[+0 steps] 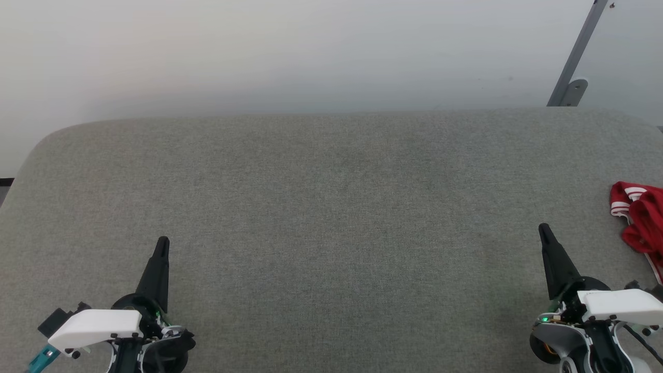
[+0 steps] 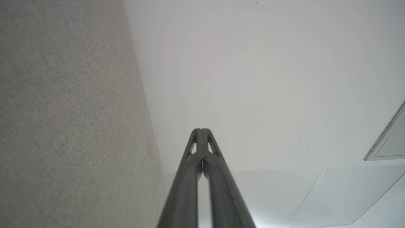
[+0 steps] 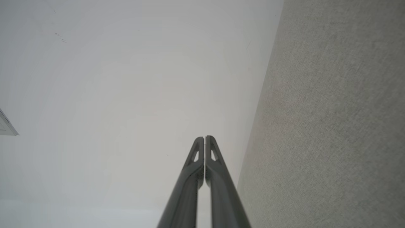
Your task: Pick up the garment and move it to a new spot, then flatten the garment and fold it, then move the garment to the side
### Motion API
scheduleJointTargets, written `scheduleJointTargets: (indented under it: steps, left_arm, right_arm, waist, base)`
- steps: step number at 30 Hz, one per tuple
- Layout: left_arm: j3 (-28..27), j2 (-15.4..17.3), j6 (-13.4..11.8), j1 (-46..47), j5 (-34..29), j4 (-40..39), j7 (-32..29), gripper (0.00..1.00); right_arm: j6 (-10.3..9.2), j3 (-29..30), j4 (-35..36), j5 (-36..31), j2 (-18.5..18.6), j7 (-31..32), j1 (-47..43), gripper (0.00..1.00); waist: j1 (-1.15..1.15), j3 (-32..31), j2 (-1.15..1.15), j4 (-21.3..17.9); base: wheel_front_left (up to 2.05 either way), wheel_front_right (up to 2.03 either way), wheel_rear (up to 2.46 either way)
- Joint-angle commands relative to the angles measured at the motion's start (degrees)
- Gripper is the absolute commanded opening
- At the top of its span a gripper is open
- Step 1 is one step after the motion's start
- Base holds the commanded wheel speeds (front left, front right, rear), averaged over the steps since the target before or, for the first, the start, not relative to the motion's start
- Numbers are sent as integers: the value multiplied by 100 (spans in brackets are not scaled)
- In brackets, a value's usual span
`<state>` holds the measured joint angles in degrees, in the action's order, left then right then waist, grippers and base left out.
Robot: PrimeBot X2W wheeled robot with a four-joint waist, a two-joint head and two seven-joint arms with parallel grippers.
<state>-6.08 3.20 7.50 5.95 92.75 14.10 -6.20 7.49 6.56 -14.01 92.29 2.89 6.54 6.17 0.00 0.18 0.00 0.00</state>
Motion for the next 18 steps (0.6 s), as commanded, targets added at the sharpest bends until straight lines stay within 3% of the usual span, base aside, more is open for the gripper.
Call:
scheduleJointTargets:
  steps: [1,18]
  left_arm:
    - [-26,-12,-2,68,-12,0,-22,0]
    - [-34,-16,-2,69,-23,0,-34,0]
  right_arm:
    - [0,2,-13,22,-10,10,30,0]
    - [-1,1,-12,22,-10,9,30,0]
  waist:
    - [0,0,0,0]
    - [0,0,0,0]
  base:
    - [0,0,0]
    - [0,0,0]
